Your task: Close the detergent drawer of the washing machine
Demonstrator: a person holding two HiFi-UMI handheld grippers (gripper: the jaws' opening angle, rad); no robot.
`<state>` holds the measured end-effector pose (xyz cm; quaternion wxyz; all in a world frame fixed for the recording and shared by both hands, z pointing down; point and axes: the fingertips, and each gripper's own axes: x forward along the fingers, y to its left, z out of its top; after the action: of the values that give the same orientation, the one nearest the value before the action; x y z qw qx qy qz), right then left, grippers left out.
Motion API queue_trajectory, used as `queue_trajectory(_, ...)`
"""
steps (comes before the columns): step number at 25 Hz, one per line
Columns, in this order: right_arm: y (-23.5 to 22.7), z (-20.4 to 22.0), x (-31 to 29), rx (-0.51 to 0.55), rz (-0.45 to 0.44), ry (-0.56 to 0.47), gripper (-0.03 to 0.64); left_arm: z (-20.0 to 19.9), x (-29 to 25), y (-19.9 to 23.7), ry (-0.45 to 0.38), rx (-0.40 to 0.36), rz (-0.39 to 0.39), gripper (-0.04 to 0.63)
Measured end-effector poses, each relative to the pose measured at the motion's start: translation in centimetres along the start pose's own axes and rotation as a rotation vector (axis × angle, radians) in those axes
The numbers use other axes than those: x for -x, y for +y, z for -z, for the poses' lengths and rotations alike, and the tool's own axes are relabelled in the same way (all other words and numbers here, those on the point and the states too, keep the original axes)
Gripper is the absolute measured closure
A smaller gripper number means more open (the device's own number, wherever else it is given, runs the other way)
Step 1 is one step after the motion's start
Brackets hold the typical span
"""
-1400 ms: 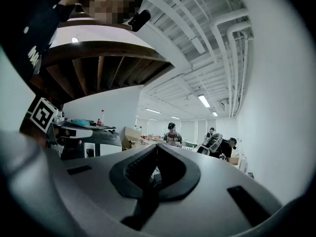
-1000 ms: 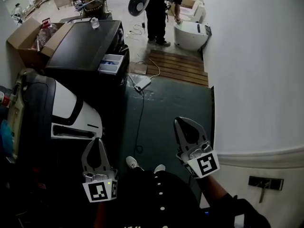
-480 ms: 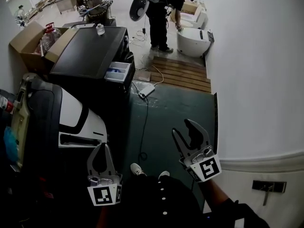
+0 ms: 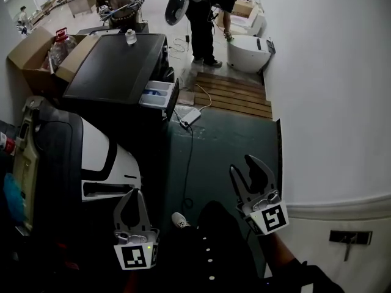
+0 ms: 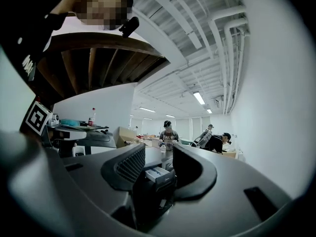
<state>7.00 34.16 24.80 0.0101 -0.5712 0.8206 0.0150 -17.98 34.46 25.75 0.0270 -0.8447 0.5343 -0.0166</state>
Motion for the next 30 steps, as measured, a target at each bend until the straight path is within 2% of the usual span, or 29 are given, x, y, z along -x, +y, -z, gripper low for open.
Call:
queue_trajectory(6,-1.2,0.5,-2.2,0.002,0.011,-0.005,0.460,0.8,-2.0,0.9,0.018,-0.003,-0.020,0.589)
queue_trajectory(10,-2.6,0.8,-4.5,-0.012,-0.012,-0.010,0.463,0.5,-3.9,1.1,0.024,-0.012,-0.047,0.589)
queue_trajectory(30,-12.9,2.5,-15.3,-0.039,-0.105,0.000,0.468,0.3,-17.1,0.6,0.058,-0.035,-0.141,0.589)
